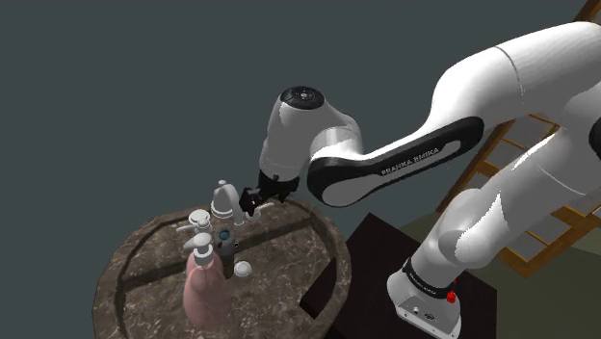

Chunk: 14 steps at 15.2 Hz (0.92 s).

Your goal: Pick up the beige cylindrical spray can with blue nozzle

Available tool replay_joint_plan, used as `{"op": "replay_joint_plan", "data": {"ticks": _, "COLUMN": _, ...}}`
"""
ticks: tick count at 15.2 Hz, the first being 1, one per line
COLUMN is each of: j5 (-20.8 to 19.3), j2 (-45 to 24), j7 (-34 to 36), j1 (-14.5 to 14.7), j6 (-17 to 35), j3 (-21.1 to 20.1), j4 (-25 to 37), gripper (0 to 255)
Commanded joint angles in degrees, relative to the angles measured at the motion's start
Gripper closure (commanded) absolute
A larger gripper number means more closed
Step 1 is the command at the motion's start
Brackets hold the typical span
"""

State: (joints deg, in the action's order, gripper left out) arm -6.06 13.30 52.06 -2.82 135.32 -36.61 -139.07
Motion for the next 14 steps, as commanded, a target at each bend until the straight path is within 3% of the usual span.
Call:
{"op": "replay_joint_plan", "data": {"ticks": 1, "j5": -5.06, "j2": -5.0, "j7": 6.8, "j1": -1.67, "j6": 1.63, "j3": -3.21, "j4": 2.52, "gripper": 0}}
{"op": "replay_joint_plan", "data": {"ticks": 4, "j5": -15.64, "j2": -13.97, "j7": 18.08, "j1": -2.83, "j6": 2.19, "j3": -6.28, "j4": 7.53, "gripper": 0}}
{"op": "replay_joint_plan", "data": {"ticks": 8, "j5": -29.19, "j2": -26.11, "j7": 31.45, "j1": 1.07, "j6": 0.02, "j3": -5.12, "j4": 15.79, "gripper": 0}}
{"op": "replay_joint_plan", "data": {"ticks": 14, "j5": -34.05, "j2": -29.79, "j7": 35.45, "j1": 3.05, "j6": 2.46, "j3": -2.7, "j4": 15.3, "gripper": 0}}
